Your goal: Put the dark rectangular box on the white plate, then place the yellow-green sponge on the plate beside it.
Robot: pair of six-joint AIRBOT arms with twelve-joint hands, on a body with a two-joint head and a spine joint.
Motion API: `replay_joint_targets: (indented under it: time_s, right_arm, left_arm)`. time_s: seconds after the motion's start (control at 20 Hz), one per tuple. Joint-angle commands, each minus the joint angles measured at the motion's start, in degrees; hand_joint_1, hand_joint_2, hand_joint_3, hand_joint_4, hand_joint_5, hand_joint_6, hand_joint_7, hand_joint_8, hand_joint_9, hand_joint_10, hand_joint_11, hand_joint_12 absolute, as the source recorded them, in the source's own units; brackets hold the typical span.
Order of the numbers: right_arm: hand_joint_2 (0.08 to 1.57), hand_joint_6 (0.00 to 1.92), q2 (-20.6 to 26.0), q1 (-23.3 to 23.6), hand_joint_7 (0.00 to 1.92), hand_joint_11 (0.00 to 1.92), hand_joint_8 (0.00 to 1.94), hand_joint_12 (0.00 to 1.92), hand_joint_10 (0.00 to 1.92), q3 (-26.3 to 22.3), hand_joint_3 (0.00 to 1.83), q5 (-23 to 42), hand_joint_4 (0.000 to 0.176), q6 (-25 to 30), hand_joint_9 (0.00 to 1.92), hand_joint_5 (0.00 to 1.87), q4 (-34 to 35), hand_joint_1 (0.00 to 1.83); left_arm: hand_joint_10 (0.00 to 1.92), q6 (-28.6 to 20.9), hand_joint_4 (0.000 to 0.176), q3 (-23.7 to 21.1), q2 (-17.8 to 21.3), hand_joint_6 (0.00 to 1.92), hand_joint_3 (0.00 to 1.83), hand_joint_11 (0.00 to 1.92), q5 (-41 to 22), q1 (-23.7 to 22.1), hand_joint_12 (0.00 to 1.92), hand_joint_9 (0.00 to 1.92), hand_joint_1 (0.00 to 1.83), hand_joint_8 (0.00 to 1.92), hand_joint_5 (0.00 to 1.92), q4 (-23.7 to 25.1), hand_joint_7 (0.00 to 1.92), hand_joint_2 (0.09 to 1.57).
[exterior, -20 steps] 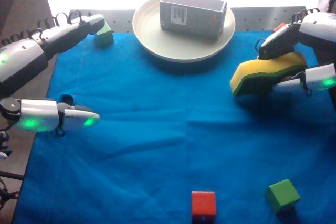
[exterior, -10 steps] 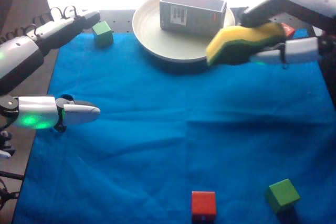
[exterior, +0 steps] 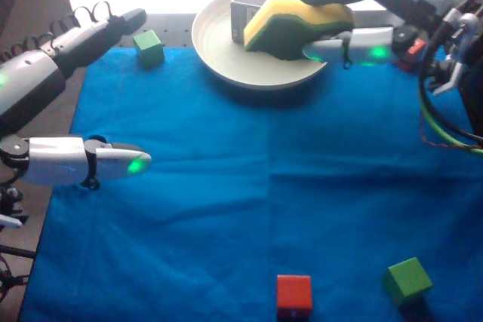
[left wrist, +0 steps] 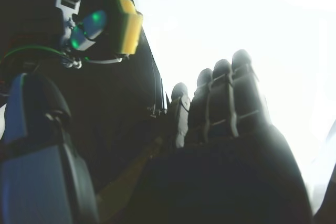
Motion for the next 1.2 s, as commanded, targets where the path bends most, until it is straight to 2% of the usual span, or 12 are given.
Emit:
replay_joint_targets:
  time_s: [0.0, 0.05, 0.15, 0.25, 0.35, 0.4, 0.6, 0.65, 0.7, 0.8, 0.9, 1.15]
  right_arm:
    - [1.09, 0.9, -0.62, 1.54, 0.96, 0.74, 1.0, 1.36, 0.92, 0.66, 0.0, 6.25, 0.009, 0.4, 0.87, 1.07, 3.24, 1.23]
    - [1.09, 0.95, -1.44, 2.0, 1.03, 0.75, 0.88, 1.35, 0.92, 1.27, 0.0, 6.12, 0.025, 0.39, 0.9, 1.04, 3.91, 1.23]
    - [1.07, 1.0, -2.87, 3.08, 1.19, 0.82, 0.63, 1.16, 0.68, 2.46, 0.0, 5.29, 0.0, 0.37, 1.07, 1.0, 4.3, 1.25]
    - [1.07, 1.02, -4.12, 4.32, 1.21, 0.9, 0.62, 1.16, 0.57, 3.98, 0.0, 3.66, 0.0, 0.18, 1.17, 0.97, 4.21, 1.25]
    - [1.08, 1.04, -4.54, 5.01, 1.17, 0.92, 0.71, 1.4, 0.85, 4.71, 0.0, 3.02, 0.0, 0.12, 1.12, 0.94, 3.7, 1.24]
    - [1.08, 1.03, -4.66, 5.16, 1.16, 0.93, 0.74, 1.4, 0.91, 5.01, 0.0, 2.63, 0.0, 0.06, 1.09, 0.94, 3.41, 1.24]
    - [1.12, 1.06, -4.92, 5.76, 1.02, 0.7, 1.0, 1.29, 0.78, 6.57, 0.0, 0.34, 0.0, -0.41, 0.87, 0.88, 3.17, 1.21]
    - [1.11, 0.98, -4.98, 5.92, 0.85, 0.62, 0.71, 1.3, 0.74, 6.87, 0.0, 0.02, 0.0, -0.41, 0.79, 0.97, 3.17, 1.13]
    - [0.99, 0.46, -5.06, 6.02, 0.75, 0.41, 0.44, 1.25, 0.59, 7.09, 0.0, -0.11, 0.0, -0.41, 0.67, 0.78, 3.17, 1.13]
    - [0.94, 0.06, -5.2, 6.16, 0.71, 0.22, 0.1, 1.05, 0.24, 7.26, 0.0, -0.11, 0.0, -0.43, 0.63, 0.7, 3.16, 1.07]
    - [0.94, 0.0, -5.42, 6.29, 0.65, 0.21, 0.01, 0.92, 0.05, 7.42, 0.0, -0.11, 0.06, -0.47, 0.61, 0.61, 3.15, 1.0]
    - [0.92, 0.0, -5.41, 6.3, 0.5, 0.11, 0.0, 0.79, 0.0, 7.43, 0.0, -0.1, 0.075, -0.47, 0.51, 0.43, 3.04, 0.93]
  left_arm:
    - [0.0, -0.36, 0.142, 0.0, -0.12, 0.0, 0.0, 0.0, -6.98, -0.45, 0.0, 0.0, 0.8, 0.0, 0.0, -0.1, 0.0, 0.86]
    - [0.0, -0.36, 0.143, 0.08, -0.3, 0.0, 0.0, 0.0, -7.11, -0.45, 0.0, 0.0, 0.81, 0.0, 0.0, -0.26, 0.0, 0.87]
    - [0.0, -0.61, 0.157, 0.53, -0.84, 0.0, 0.0, 0.0, -7.29, -0.46, 0.0, 0.0, 0.82, 0.0, 0.01, -0.56, 0.0, 0.86]
    - [0.0, -1.19, 0.152, 1.01, -1.29, 0.01, 0.0, 0.0, -7.21, -0.46, 0.0, 0.0, 0.85, 0.0, 0.02, -0.55, 0.0, 0.88]
    - [0.0, -1.21, 0.131, 1.03, -1.35, 0.0, 0.0, 0.01, -7.17, -0.47, 0.0, 0.0, 0.81, 0.0, 0.01, -0.48, 0.0, 0.86]
    - [0.0, -1.25, 0.143, 1.03, -1.35, 0.0, 0.0, 0.0, -7.22, -0.47, 0.0, 0.0, 0.82, 0.0, 0.02, -0.47, 0.0, 0.86]
    - [0.0, -1.51, 0.138, 1.09, -1.48, 0.0, 0.0, 0.03, -7.13, -0.46, 0.02, 0.0, 0.79, 0.0, 0.02, -0.48, 0.0, 0.86]
    - [0.0, -1.57, 0.122, 1.09, -1.49, 0.0, 0.0, 0.05, -7.11, -0.46, 0.02, 0.0, 0.78, 0.0, 0.01, -0.47, 0.0, 0.86]
    - [0.0, -1.61, 0.123, 1.09, -1.51, 0.0, 0.0, 0.03, -7.15, -0.46, 0.02, 0.0, 0.8, 0.0, 0.01, -0.46, 0.0, 0.87]
    - [0.0, -1.7, 0.116, 1.09, -1.55, 0.0, 0.0, 0.01, -7.26, -0.46, 0.01, 0.0, 0.82, 0.0, 0.0, -0.41, 0.0, 0.86]
    - [0.0, -1.88, 0.127, 1.09, -1.59, 0.0, 0.0, 0.02, -7.35, -0.46, 0.02, 0.0, 0.82, 0.0, 0.0, -0.36, 0.0, 0.87]
    - [0.0, -2.12, 0.139, 1.07, -1.63, 0.01, 0.0, 0.01, -7.65, -0.45, 0.0, 0.01, 0.83, 0.0, 0.02, -0.32, 0.0, 0.86]
